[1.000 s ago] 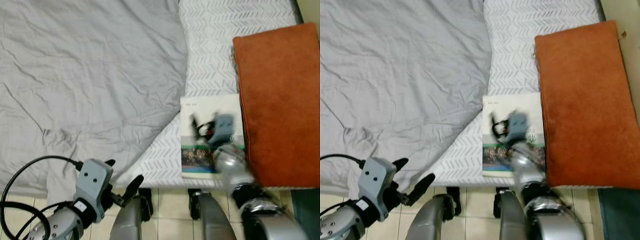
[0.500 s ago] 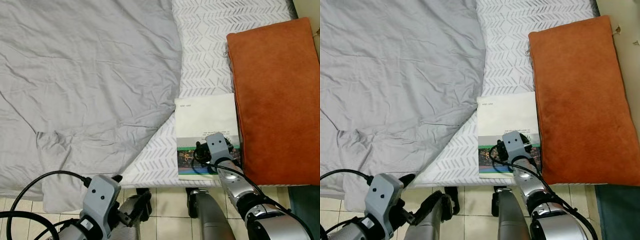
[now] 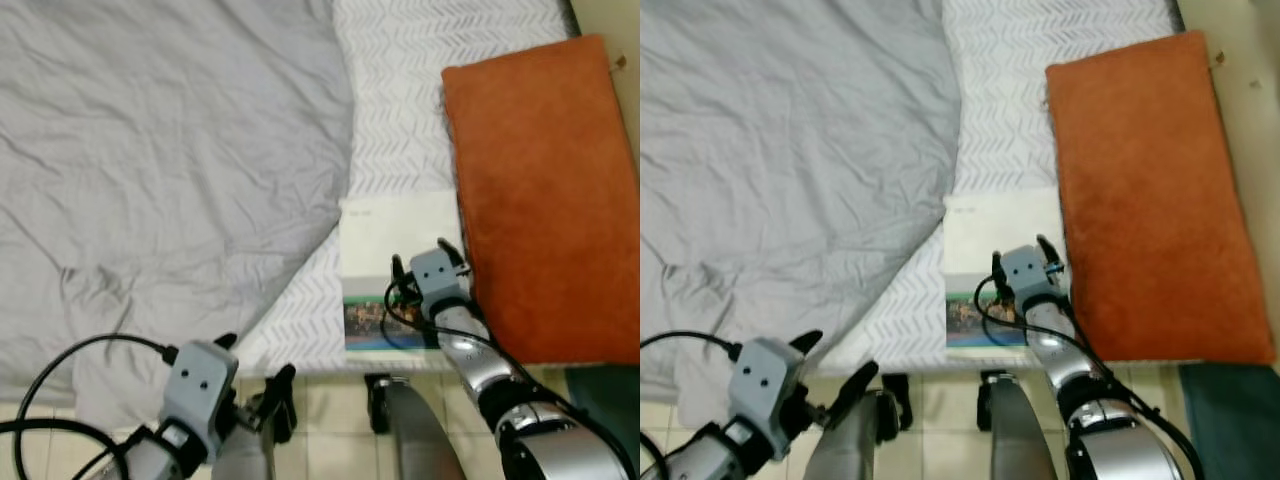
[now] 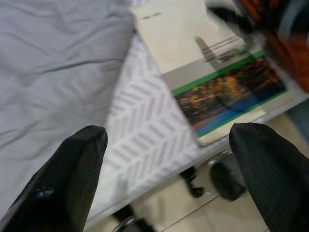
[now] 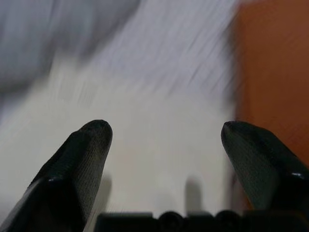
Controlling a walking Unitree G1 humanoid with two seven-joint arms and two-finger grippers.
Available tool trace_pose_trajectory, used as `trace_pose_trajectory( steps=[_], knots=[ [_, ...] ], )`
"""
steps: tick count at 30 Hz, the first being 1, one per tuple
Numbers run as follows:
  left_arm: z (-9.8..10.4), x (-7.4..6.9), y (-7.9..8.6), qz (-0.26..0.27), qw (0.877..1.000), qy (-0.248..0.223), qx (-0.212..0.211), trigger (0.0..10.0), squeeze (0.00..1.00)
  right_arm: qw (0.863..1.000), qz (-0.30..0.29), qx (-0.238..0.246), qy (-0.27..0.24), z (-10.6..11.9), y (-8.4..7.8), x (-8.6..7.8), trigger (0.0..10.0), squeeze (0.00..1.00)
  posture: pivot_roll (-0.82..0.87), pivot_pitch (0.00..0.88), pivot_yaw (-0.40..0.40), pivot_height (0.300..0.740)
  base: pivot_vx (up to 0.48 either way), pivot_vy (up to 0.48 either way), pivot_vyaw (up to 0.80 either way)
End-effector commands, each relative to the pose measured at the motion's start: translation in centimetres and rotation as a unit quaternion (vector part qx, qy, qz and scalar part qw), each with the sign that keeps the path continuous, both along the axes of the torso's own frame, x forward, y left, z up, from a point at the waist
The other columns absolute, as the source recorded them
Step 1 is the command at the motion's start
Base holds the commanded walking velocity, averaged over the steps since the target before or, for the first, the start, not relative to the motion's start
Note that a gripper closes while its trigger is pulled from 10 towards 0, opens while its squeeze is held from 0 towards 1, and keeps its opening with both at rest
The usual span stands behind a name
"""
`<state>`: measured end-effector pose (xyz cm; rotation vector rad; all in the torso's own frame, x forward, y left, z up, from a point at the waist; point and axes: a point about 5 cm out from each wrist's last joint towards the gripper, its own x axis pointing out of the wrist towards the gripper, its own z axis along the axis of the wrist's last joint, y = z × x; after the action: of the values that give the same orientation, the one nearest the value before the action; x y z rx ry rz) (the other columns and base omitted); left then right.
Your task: Clean up the room
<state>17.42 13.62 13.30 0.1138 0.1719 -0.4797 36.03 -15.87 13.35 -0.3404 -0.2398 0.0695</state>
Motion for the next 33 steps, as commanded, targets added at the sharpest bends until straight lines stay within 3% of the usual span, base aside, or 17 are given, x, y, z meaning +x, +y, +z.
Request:
trace_pose_trajectory(
  steps=[1, 2, 3, 5, 6, 7, 10, 12, 14, 17, 21, 23, 24, 25, 27, 30, 33],
  knots=[
    [-1.8, 0.2, -0.5, 0.01, 1.0, 0.016, 0.002, 10.0, 0.0, 0.999, 0.008, 0.049, -0.012, 0.1, -0.6, -1.1, 10.0, 0.0, 0.0, 0.399, 0.001, 0.74, 0.0, 0.0, 0.0],
    [-1.8, 0.2, -0.5, 0.01, 1.0, 0.016, 0.002, 10.0, 0.0, 0.999, 0.008, 0.049, -0.012, 0.1, -0.6, -1.1, 10.0, 0.0, 0.0, 0.399, 0.001, 0.74, 0.0, 0.0, 0.0],
    [-2.8, 1.2, -0.8, 0.022, 1.0, 0.018, 0.0, 10.0, 0.0, 0.998, 0.008, 0.068, -0.012, 0.0, -0.9, -1.6, 10.0, 0.0, -0.02, 0.352, -0.015, 0.74, 0.0, 0.0, 0.0],
    [-3.4, 2.1, -0.8, 0.052, 0.998, 0.016, -0.006, 10.0, 0.0, 0.994, -0.003, 0.112, 0.005, -0.6, -1.2, -3.1, 10.0, 0.0, -0.05, 0.281, -0.033, 0.74, 0.0, 0.0, 0.0],
    [-3.7, 2.5, -0.6, 0.072, 0.997, 0.012, -0.011, 10.0, 0.0, 0.992, -0.009, 0.128, 0.015, -1.4, -1.4, -4.7, 10.0, 0.0, -0.06, 0.205, -0.032, 0.74, 0.0, 0.0, 0.0],
    [-3.7, 2.5, -0.6, 0.072, 0.997, 0.012, -0.011, 10.0, 0.0, 0.992, -0.009, 0.128, 0.015, -1.4, -1.4, -4.7, 10.0, 0.0, -0.06, 0.205, -0.032, 0.74, 0.0, 0.0, 0.0],
    [-4.8, 4.3, -0.1, 0.109, 0.994, 0.0, -0.013, 10.0, 0.0, 0.987, -0.013, 0.15, 0.055, -3.7, -1.5, -8.0, 10.0, 0.0, -0.07, 0.073, -0.044, 0.74, 0.0, 0.0, 0.0],
    [-5.3, 5.6, 0.4, 0.129, 0.991, -0.018, -0.005, 10.0, 0.0, 0.983, -0.011, 0.161, 0.085, -5.2, -1.4, -10.1, 10.0, 0.0, -0.08, 0.032, -0.041, 0.74, 0.0, 0.0, 0.0],
    [-5.8, 7.5, 0.9, 0.146, 0.989, -0.029, 0.003, 10.0, 0.0, 0.984, -0.003, 0.149, 0.095, -6.2, -1.5, -11.1, 10.0, 0.0, -0.09, 0.0, -0.034, 0.74, 0.0, 0.0, 0.0],
    [-5.7, 8.8, 1.4, 0.149, 0.988, -0.044, 0.01, 10.0, 0.0, 0.983, -0.025, 0.144, 0.111, -7.1, -2.9, -11.8, 10.0, 0.0, -0.1, 0.0, -0.017, 0.74, 0.0, 0.0, 0.0],
    [-4.6, 9.5, 1.2, 0.138, 0.988, -0.076, 0.005, 10.0, 0.0, 0.981, -0.047, 0.145, 0.121, -7.4, -4.2, -13.2, 10.0, 0.0, -0.11, 0.0, 0.016, 0.74, 0.0, 0.0, 0.0],
    [-3.7, 9.5, 1.0, 0.132, 0.985, -0.105, -0.026, 10.0, 0.0, 0.98, -0.056, 0.151, 0.115, -7.2, -4.7, -13.8, 10.0, 0.0, -0.12, 0.0, 0.023, 0.74, 0.0, 0.0, 0.0],
    [-2.2, 8.9, 1.0, 0.133, 0.975, -0.159, -0.081, 10.0, 0.0, 0.978, -0.063, 0.173, 0.1, -6.7, -5.0, -14.5, 10.0, 0.0, -0.12, 0.0, 0.024, 0.74, 0.0, 0.0, 0.0],
    [-2.2, 8.9, 1.0, 0.133, 0.975, -0.159, -0.081, 10.0, 0.0, 0.978, -0.063, 0.173, 0.1, -6.7, -5.0, -14.5, 10.0, 0.0, -0.12, 0.0, 0.024, 0.74, 0.0, 0.0, 0.0],
    [-2.0, 8.4, 1.0, 0.146, 0.965, -0.202, -0.076, 10.0, 0.0, 0.968, -0.064, 0.224, 0.09, -6.6, -4.8, -15.1, 10.0, 0.0, -0.12, 0.0, 0.02, 0.74, 0.0, 0.0, 0.0],
    [-3.0, 8.9, 0.7, 0.147, 0.97, -0.187, -0.05, 10.0, 0.0, 0.967, -0.057, 0.228, 0.098, -7.1, -4.3, -14.9, 10.0, 0.0, -0.13, 0.0, 0.018, 0.74, 0.0, 0.0, 0.0],
    [-3.5, 9.2, 0.8, 0.144, 0.974, -0.166, -0.054, 10.0, 0.0, 0.968, -0.055, 0.224, 0.097, -7.2, -4.2, -14.4, 10.0, 0.0, -0.13, 0.0, 0.022, 0.74, 0.0, 0.0, 0.0]
  ],
)
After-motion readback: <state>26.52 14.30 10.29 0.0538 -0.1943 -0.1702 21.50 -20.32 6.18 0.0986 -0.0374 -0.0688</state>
